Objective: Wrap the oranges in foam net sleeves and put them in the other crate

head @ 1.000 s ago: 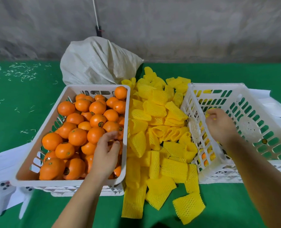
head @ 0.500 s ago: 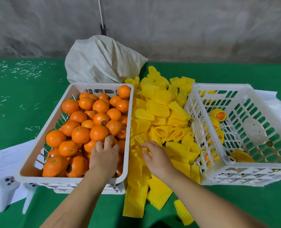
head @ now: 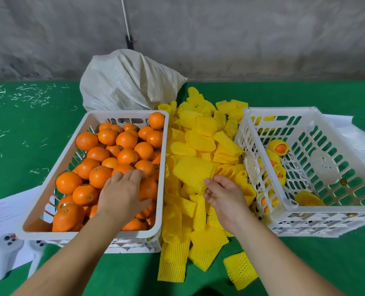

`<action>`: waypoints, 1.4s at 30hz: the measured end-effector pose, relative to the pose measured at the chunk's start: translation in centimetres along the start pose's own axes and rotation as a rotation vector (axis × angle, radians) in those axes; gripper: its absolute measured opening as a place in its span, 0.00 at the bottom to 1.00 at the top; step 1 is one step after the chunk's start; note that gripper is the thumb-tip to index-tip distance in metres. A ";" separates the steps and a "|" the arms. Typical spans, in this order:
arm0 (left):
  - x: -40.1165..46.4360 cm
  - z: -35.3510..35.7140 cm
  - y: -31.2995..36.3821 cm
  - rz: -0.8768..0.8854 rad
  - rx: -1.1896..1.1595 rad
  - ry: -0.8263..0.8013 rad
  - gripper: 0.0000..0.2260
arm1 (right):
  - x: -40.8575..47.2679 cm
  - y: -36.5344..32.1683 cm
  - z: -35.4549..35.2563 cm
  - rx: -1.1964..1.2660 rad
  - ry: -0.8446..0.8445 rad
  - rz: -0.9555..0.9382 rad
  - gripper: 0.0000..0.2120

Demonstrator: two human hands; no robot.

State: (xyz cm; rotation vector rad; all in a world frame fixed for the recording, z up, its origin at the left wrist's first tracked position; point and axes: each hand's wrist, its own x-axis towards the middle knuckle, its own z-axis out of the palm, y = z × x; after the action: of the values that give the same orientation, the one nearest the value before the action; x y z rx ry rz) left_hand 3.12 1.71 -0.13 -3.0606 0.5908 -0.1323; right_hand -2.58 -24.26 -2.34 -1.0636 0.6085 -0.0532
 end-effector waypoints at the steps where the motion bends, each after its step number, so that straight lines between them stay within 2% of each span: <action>1: -0.3 -0.6 0.3 -0.048 -0.189 0.076 0.31 | -0.2 -0.2 -0.1 0.019 -0.008 -0.005 0.10; 3: -0.8 -2.0 1.6 -0.150 -0.597 0.205 0.32 | -0.6 -0.6 -0.2 -0.065 0.002 -0.061 0.11; 5: -1.3 -3.1 3.5 -0.186 -0.980 0.214 0.29 | -1.2 -0.9 0.1 -0.263 0.028 -0.181 0.08; 8: -1.8 -4.0 6.8 -0.159 -1.575 -0.048 0.28 | -2.0 -1.4 1.0 -0.478 -0.020 -0.387 0.06; 9: -1.8 -3.8 7.6 -0.144 -1.677 -0.148 0.30 | -2.2 -1.6 1.2 -0.544 -0.056 -0.436 0.04; 11: -1.9 -3.0 8.4 -0.081 -1.778 -0.292 0.34 | -2.6 -1.9 1.4 -0.668 -0.103 -0.502 0.11; 12: -1.9 -2.5 8.5 -0.059 -1.818 -0.330 0.35 | -2.8 -2.1 1.5 -0.685 -0.119 -0.505 0.12; 14: -1.7 -1.6 8.4 -0.056 -1.873 -0.355 0.39 | -2.9 -2.3 1.4 -0.656 -0.133 -0.491 0.10; 16: -1.6 -0.7 8.2 -0.116 -1.917 -0.307 0.42 | -2.8 -2.3 1.1 -0.607 -0.130 -0.467 0.08; 19: -1.3 -0.1 8.1 -0.199 -1.991 -0.187 0.41 | -3.0 -2.4 0.9 -0.598 -0.124 -0.460 0.12; 22: -1.0 0.4 8.4 -0.228 -2.027 -0.107 0.37 | -3.7 -2.3 1.2 -0.683 -0.092 -0.659 0.10; 26: -0.9 1.1 8.3 -0.189 -2.097 -0.084 0.35 | -4.8 -1.2 1.8 -0.813 -0.160 -0.948 0.08; 29: -1.2 0.9 8.7 -0.140 -1.997 -0.073 0.30 | -5.1 -1.1 1.8 -0.882 -0.110 -1.089 0.09; 33: -1.8 1.1 9.5 -0.153 -1.909 0.102 0.19 | -5.0 -0.6 1.8 -1.011 -0.135 -1.333 0.09; 35: -1.9 1.4 9.4 -0.170 -1.870 0.152 0.17 | -4.9 0.0 2.2 -1.043 -0.163 -1.292 0.13; 38: -2.0 1.4 8.6 -0.132 -1.942 0.016 0.26 | -4.5 0.8 2.5 -1.011 -0.152 -1.124 0.19; 40: -2.0 1.4 8.3 -0.050 -1.975 -0.077 0.33 | -4.3 0.7 2.3 -0.854 -0.214 -1.005 0.17; 42: -2.1 1.5 8.4 -0.016 -1.923 -0.061 0.32 | -4.0 0.0 1.8 -0.774 -0.216 -0.991 0.15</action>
State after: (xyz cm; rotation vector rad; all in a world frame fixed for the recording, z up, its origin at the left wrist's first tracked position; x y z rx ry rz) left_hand -1.85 -5.33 -2.12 -4.6770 1.1123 1.2791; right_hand -5.03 -21.49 0.04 -2.0152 -0.1816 -0.5939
